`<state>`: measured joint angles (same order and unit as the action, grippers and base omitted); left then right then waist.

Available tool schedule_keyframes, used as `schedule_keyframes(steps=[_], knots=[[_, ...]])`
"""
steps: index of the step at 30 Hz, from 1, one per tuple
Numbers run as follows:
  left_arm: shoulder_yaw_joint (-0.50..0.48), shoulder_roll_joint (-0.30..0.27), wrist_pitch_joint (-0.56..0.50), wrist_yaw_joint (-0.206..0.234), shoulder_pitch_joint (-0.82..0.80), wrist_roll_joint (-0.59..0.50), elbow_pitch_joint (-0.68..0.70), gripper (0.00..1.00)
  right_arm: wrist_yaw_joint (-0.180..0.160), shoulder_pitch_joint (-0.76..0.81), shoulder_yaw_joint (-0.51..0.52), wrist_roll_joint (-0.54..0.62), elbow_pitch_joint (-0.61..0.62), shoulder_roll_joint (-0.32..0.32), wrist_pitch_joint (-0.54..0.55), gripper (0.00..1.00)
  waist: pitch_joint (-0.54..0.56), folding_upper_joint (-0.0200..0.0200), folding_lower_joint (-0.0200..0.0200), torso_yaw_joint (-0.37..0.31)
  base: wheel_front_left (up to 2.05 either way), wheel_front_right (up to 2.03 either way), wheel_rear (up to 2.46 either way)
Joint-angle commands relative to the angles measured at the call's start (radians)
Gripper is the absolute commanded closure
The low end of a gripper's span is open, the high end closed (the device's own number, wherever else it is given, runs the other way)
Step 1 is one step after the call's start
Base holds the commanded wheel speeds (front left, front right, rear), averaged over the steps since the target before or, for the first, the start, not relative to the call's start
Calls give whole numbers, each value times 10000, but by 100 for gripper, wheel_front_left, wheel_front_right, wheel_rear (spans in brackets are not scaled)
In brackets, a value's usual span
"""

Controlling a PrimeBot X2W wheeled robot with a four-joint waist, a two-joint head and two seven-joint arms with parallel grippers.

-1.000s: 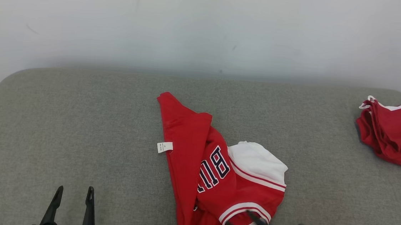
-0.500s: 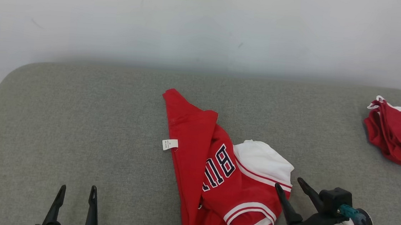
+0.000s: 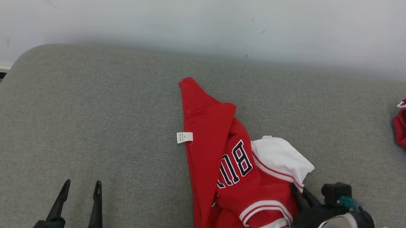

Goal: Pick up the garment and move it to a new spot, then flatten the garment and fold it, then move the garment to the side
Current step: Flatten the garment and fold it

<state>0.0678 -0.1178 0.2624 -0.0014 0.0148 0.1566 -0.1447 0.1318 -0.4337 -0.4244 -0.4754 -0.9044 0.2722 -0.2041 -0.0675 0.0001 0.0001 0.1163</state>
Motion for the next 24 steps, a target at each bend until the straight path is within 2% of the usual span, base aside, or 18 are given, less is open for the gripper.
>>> schedule_keyframes(steps=[1, 7, 15, 20, 21, 22, 23, 24], knots=[[-20, 1, 33, -48, -109, -44, -25, 0, -28, -168, -30, -94, -62, 136, -111, 100, -26, -1, -1, 12, 0, 0, 0], [31, 116, 33, -1, -233, -110, 28, 0, -28, -1307, -53, -236, -67, 1140, -467, 100, -168, -1, -1, 73, 0, 0, 0], [343, 334, 33, -235, -756, -208, -72, 0, -28, -3301, -191, 155, -597, 2767, -517, 100, -797, -1, -1, 719, 0, 0, 0], [564, 466, 33, -192, -1045, -297, -79, 0, -28, -4366, -84, 161, -1439, 3173, -478, 100, -1217, -1, -1, 1056, 0, 0, 0], [577, 470, 33, -191, -1087, -273, -112, 0, -28, -4497, -98, 152, -1613, 3152, -444, 75, -1245, -1, -1, 1085, 0, 0, 0], [593, 485, 33, -206, -1129, -258, -158, 0, -28, -4615, -158, 190, -1813, 3111, -318, 45, -1259, -1, -1, 1103, 0, 0, 0], [619, 506, 33, -227, -1174, -265, -203, 0, -28, -4665, -229, 211, -2017, 3037, -189, 0, -1251, -1, -1, 1109, 0, 0, 0], [629, 522, 33, -246, -1204, -271, -242, 0, -28, -4678, -300, 212, -2176, 2930, -114, 0, -1200, -1, -1, 1088, 0, 0, 0]])
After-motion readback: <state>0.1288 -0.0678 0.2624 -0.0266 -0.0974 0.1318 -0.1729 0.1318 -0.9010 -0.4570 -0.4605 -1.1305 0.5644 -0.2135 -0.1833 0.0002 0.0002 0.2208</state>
